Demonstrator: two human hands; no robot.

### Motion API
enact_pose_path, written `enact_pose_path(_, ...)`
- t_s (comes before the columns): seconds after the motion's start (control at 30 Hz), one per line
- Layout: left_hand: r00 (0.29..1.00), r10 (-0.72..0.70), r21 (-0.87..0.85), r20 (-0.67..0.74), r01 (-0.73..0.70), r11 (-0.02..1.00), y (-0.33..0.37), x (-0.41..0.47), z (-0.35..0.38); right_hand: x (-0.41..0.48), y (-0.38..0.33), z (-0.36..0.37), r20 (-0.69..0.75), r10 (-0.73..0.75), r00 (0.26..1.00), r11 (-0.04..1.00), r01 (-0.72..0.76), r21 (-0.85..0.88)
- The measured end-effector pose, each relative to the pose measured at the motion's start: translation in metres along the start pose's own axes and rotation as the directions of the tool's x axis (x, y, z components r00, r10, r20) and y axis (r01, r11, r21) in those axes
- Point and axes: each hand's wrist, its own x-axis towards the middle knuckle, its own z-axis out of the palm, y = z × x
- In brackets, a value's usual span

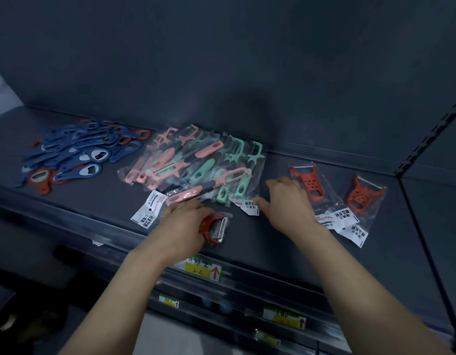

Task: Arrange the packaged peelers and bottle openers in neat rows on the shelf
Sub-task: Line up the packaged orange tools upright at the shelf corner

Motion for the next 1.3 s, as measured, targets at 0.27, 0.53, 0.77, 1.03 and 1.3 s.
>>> enact_pose_path(0.27, 0.984, -0.005, -0.140, -0.178, -0.020, 0.990, 0.046, 0.016, 0.002, 0.005, 0.042, -0.006, -0.073, 0.111, 0.991, 0.992, -0.115, -0.050)
enact_pose_path(0.53, 0.962, -0.027, -0.120, -0.271, -0.006, 0.993, 0.096, 0.058, 0.019, 0.010, 0.099, -0.008, 0.030, 0.478, 0.878, 0.877, -0.479, 0.038)
enact_pose_path(0.77, 0.972, -0.026, 0.021, -0.234, 0.032, 0.999, 0.101, 0.092, 0.024, 0.018, 0.099, -0.009, 0.076, 0.401, 0.913, 0.904, -0.408, 0.129)
enact_pose_path(1.03, 0.970, -0.033, -0.010, -0.239, 0.032, 0.999, 0.058, 0.100, 0.014, 0.034, 0.075, -0.001, -0.018, 0.458, 0.889, 0.858, -0.437, 0.269)
enact_pose_path(1.3, 0.948, -0.182, 0.107, -0.261, 0.216, 0.971, 0.015, 0.100, -0.005, 0.055, 0.047, 0.001, -0.003, 0.524, 0.852, 0.802, -0.493, 0.337)
